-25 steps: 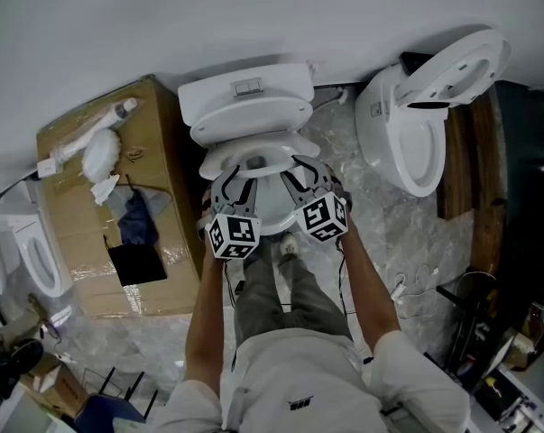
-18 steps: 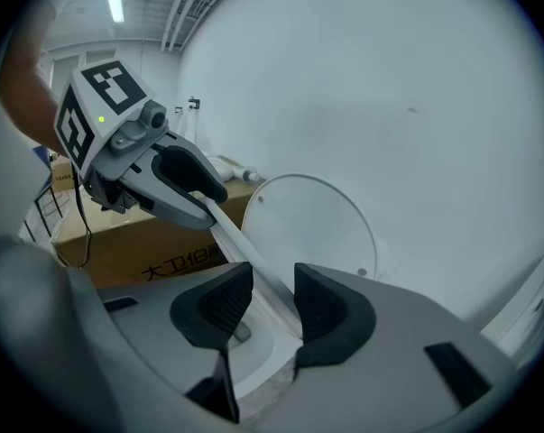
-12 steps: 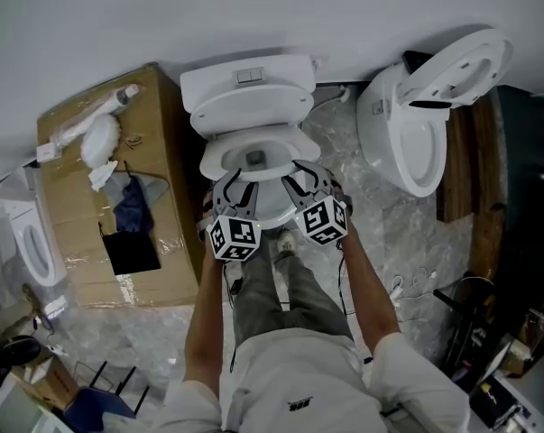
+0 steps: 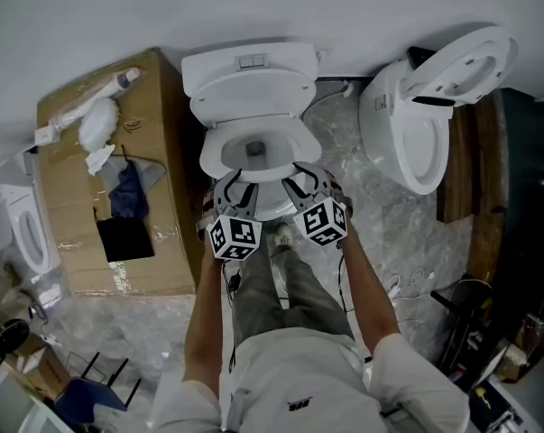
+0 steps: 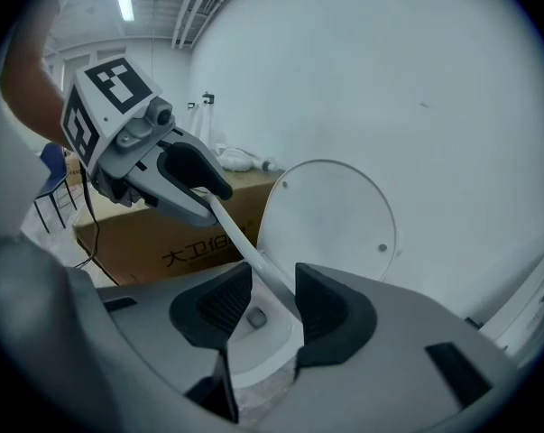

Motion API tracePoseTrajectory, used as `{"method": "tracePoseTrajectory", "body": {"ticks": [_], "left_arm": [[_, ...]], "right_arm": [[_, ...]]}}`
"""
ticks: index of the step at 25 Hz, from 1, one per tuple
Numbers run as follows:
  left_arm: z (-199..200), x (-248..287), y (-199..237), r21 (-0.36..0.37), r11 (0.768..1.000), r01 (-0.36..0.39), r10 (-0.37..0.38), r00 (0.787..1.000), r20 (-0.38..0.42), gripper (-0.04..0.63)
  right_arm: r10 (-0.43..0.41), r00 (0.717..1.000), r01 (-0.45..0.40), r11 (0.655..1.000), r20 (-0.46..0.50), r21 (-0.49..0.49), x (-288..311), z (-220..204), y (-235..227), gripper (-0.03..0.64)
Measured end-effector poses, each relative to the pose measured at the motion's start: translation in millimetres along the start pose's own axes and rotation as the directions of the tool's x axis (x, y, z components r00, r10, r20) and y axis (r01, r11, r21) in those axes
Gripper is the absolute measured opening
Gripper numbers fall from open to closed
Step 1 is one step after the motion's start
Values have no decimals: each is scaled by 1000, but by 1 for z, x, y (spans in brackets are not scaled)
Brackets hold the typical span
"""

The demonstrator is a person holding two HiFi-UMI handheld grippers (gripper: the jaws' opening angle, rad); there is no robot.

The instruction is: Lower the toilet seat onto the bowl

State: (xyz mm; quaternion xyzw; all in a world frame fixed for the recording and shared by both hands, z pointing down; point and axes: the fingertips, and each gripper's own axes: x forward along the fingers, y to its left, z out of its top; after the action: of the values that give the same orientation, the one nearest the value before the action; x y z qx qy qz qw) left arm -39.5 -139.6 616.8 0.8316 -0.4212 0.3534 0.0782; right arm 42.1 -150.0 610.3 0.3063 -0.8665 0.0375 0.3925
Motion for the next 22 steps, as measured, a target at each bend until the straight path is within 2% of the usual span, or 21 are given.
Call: {"method": "tracePoseTrajectory", "body": {"ticks": [22], "left_arm": [[-54,-9,-54,0,1000,-5,5,998,-65,196]], "right_arm": [[105,994,-107,993,-36,-42,-5,-55,53,167]]}}
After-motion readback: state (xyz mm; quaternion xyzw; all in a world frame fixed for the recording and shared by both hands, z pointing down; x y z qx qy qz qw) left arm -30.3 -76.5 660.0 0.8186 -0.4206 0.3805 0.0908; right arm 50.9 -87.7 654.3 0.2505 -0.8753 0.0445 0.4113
